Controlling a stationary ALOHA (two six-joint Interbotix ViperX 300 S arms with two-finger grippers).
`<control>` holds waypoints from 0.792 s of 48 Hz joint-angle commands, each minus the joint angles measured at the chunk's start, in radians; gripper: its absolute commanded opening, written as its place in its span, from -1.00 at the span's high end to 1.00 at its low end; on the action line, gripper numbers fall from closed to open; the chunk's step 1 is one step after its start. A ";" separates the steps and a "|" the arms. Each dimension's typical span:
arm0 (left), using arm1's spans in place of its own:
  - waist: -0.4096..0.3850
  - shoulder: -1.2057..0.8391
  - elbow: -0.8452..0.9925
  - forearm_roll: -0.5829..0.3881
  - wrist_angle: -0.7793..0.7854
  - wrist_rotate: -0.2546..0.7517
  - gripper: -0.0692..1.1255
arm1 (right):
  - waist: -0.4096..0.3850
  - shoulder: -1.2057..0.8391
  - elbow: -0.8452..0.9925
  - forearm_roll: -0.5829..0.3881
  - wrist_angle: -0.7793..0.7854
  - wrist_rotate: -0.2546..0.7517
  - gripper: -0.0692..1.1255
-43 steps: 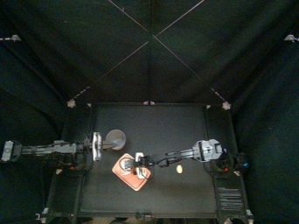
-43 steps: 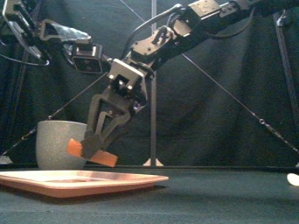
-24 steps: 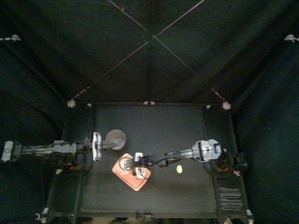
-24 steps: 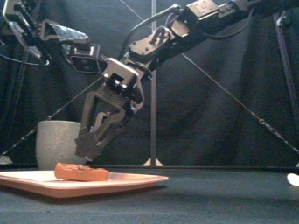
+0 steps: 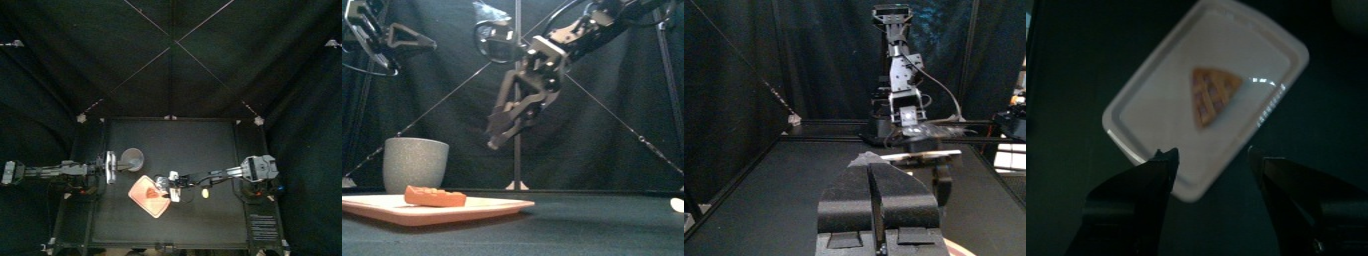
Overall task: Pick the pie then place it on the pink plate
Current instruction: Drop pie on the pink plate and return to neutral
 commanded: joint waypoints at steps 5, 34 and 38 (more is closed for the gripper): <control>0.003 0.005 0.003 -0.005 -0.011 -0.002 0.81 | -0.064 -0.232 0.150 0.084 -0.055 -0.008 -0.65; 0.023 0.006 0.018 -0.014 -0.009 0.003 0.81 | -0.144 -0.658 0.469 -0.057 -0.201 -0.008 -0.65; 0.026 0.005 0.021 -0.014 -0.009 0.003 0.81 | -0.167 -0.726 0.509 -0.057 -0.210 -0.008 -0.65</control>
